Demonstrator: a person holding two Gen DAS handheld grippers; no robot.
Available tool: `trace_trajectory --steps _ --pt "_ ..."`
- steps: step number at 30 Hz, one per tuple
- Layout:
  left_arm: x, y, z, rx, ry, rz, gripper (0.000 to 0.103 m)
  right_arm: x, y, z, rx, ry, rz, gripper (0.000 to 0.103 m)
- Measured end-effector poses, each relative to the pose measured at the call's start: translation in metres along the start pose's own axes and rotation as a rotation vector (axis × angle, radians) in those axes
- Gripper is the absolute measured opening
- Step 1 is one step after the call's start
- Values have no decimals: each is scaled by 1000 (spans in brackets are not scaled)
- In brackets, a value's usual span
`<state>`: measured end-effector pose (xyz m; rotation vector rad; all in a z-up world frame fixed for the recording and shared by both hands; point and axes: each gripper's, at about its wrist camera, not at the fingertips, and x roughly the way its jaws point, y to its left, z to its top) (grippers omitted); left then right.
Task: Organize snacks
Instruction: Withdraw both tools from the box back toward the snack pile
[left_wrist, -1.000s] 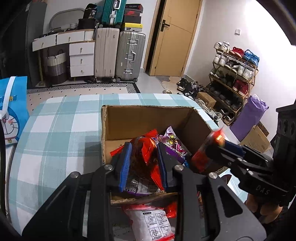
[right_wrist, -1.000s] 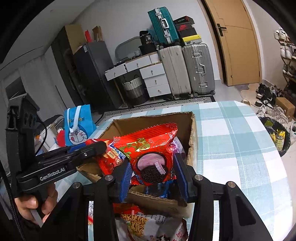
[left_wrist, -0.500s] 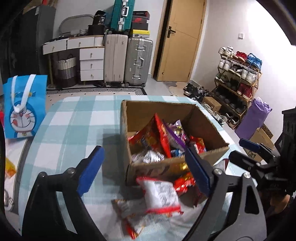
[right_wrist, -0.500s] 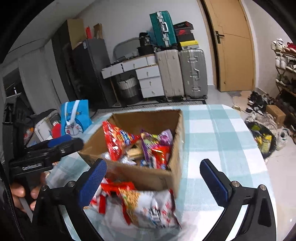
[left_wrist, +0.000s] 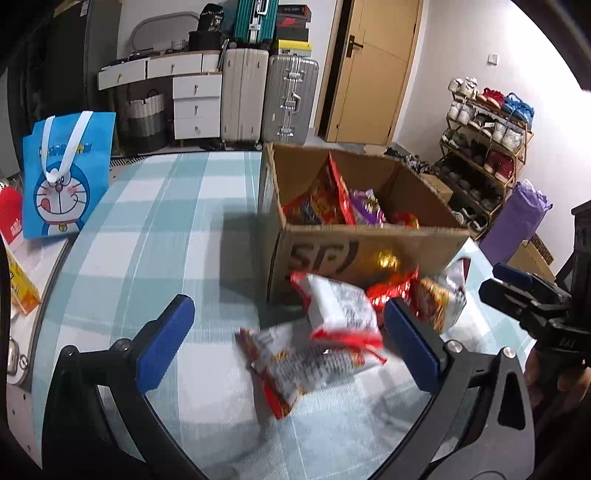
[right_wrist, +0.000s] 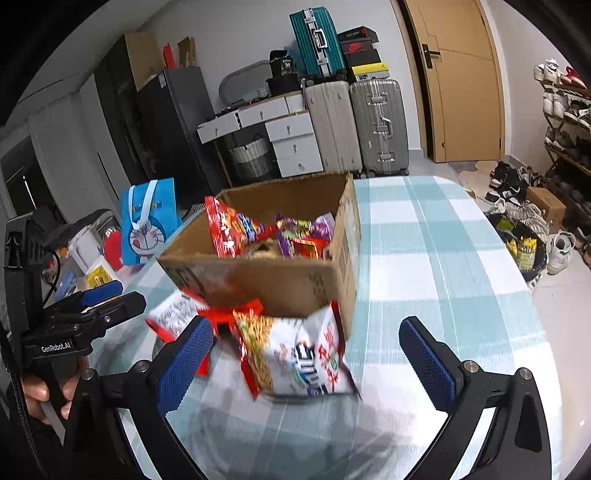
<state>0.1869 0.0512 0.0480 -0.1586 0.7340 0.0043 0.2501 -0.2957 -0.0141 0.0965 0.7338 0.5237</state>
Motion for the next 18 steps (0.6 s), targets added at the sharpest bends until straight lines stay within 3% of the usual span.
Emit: trace_trajectory --steps 7,18 --pt "7 -2 -20 -9 50 0 102 3 -2 -12 14 24 7 103" --pt "21 -11 -23 -1 83 -4 102 13 -4 -20 31 56 16 103"
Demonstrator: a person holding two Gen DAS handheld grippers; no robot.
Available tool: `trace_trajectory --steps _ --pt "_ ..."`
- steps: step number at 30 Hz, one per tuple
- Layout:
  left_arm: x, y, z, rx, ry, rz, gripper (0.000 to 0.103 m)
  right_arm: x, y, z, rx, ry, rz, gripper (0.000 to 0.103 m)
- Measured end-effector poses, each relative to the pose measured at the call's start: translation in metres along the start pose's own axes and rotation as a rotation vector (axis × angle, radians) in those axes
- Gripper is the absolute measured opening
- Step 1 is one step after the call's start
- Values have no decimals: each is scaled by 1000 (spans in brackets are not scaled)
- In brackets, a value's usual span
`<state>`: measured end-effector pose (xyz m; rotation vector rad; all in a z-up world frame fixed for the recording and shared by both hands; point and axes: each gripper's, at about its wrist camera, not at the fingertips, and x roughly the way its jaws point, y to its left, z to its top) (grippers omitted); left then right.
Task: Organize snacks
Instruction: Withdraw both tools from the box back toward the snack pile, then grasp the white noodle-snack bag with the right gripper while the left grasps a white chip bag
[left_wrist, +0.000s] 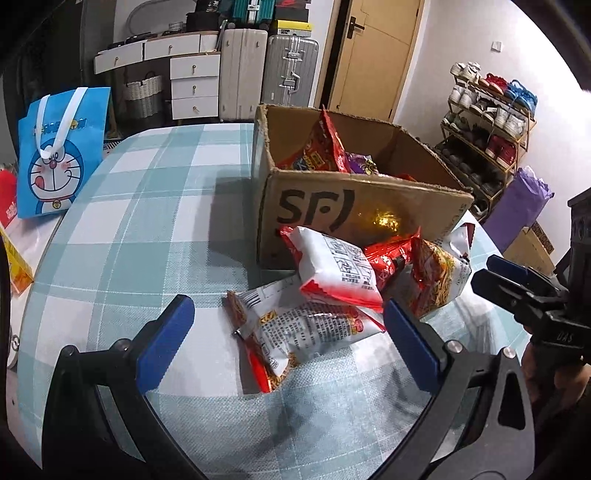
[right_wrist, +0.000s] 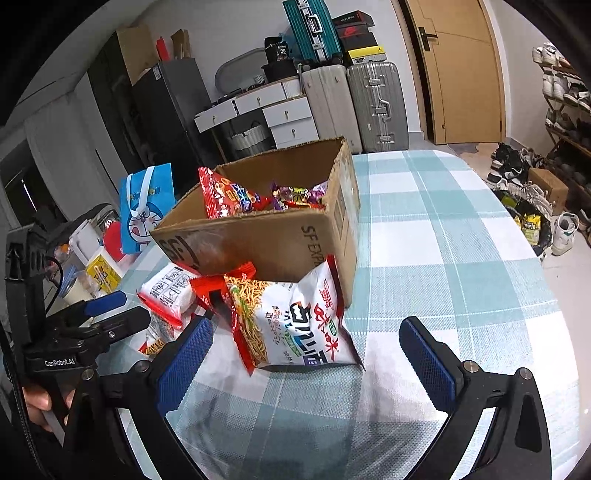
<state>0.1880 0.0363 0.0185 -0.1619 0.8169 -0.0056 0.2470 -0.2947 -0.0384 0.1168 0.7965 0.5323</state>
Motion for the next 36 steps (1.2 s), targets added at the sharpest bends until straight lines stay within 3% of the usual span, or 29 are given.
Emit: trace_trajectory --steps 12,18,31,34,36 --pt "20 -5 1 24 33 2 102 21 2 -6 -36 65 -28 103" --pt "21 -5 3 27 29 2 102 27 2 -3 -22 44 -9 103" --pt "22 -3 5 28 23 -6 102 47 6 4 -42 102 21 102" --pt "22 -2 5 23 23 -4 102 50 8 5 -46 108 19 97" --pt "21 -2 6 23 19 -7 102 53 9 6 -46 114 22 87"
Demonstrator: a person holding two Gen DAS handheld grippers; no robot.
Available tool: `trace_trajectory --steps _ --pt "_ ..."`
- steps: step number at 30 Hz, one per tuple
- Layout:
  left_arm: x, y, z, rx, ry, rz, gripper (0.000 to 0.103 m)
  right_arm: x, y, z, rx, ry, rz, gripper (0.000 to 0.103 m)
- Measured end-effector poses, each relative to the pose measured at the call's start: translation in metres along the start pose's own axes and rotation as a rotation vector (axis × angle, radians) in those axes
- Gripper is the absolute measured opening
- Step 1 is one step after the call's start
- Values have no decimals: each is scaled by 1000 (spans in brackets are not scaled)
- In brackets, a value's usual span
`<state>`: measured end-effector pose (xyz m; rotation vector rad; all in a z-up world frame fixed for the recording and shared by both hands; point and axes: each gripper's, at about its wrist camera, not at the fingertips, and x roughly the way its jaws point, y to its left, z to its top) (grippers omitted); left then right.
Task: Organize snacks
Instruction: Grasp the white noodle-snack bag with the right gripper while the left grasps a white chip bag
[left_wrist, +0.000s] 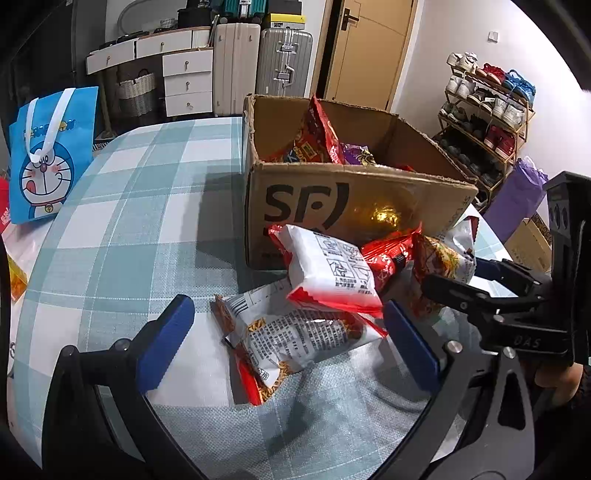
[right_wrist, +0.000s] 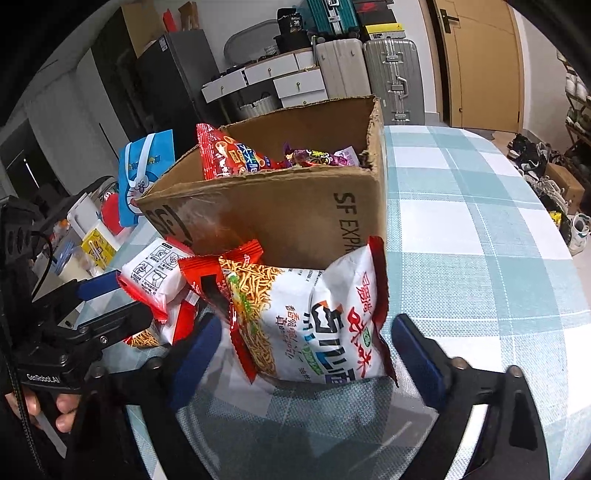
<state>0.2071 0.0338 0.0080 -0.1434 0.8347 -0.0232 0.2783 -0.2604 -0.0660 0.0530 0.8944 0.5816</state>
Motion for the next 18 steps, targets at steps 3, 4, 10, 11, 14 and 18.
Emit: trace_trajectory --steps 3,4,10,11,14,18 --pt "0 0 2 2 -5 -7 102 0 0 0 -1 -3 -5 79" --pt "-1 -1 2 3 -7 -8 102 -1 -1 0 0 -4 -3 78" --pt "4 -7 8 14 -3 -7 102 -8 0 -7 -13 -23 10 68" --pt "5 -8 9 18 -1 -1 102 -9 1 -8 -14 -25 13 67" --pt "9 -14 12 43 5 10 102 -13 1 -11 -14 -34 14 67" --pt "15 -20 14 71 21 12 97 -18 0 -12 -6 -44 17 67"
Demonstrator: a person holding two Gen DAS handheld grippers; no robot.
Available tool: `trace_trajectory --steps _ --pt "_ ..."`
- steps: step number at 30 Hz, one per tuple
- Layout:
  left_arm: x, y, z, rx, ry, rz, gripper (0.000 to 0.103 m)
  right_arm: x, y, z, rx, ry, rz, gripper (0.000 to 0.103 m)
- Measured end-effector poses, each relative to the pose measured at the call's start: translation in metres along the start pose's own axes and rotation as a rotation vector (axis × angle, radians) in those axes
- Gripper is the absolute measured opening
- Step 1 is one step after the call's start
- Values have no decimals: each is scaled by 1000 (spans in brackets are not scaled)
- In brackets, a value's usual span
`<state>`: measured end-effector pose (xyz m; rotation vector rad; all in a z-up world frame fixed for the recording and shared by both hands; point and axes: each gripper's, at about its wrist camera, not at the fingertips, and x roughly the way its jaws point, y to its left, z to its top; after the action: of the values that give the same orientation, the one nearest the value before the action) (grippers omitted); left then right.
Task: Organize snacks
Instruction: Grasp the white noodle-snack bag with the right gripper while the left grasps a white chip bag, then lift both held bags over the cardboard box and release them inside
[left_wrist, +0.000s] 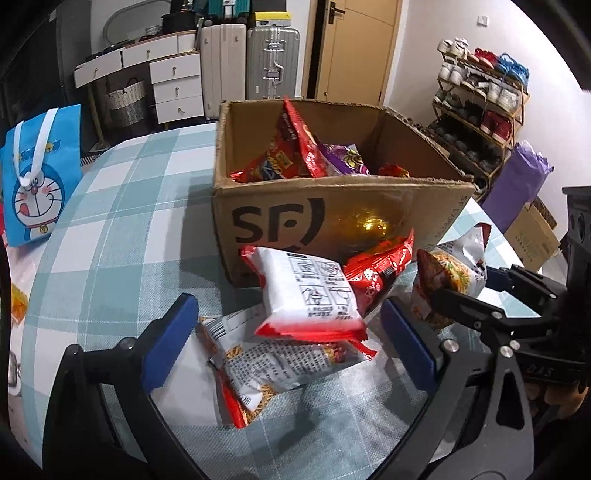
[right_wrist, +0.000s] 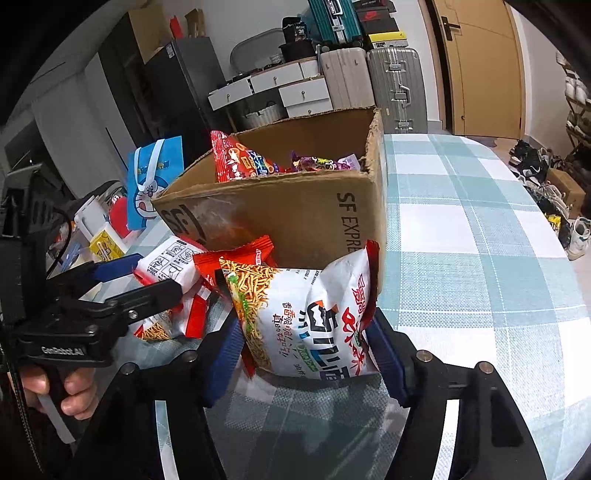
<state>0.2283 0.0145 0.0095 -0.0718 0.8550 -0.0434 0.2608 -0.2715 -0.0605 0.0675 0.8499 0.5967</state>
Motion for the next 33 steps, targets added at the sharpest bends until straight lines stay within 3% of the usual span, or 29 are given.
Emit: trace_trajectory --steps 4,8,10,12,17,33 --pt "4 -2 2 -5 3 -26 91 -4 -2 -2 9 -5 -5 67" --pt "12 -1 5 -15 24 -40 71 -7 -2 -3 16 -10 -11 67" --pt "15 1 5 -19 30 -35 66 -9 -1 -3 17 -14 -14 67" --pt "13 3 5 -32 12 -53 48 -11 -2 -3 20 -20 -18 67" --pt "8 10 4 -64 1 -103 45 -16 -3 -4 29 -33 -22 67" --pt "-29 14 -9 -86 -62 -144 43 -29 6 -7 9 -59 -15 67"
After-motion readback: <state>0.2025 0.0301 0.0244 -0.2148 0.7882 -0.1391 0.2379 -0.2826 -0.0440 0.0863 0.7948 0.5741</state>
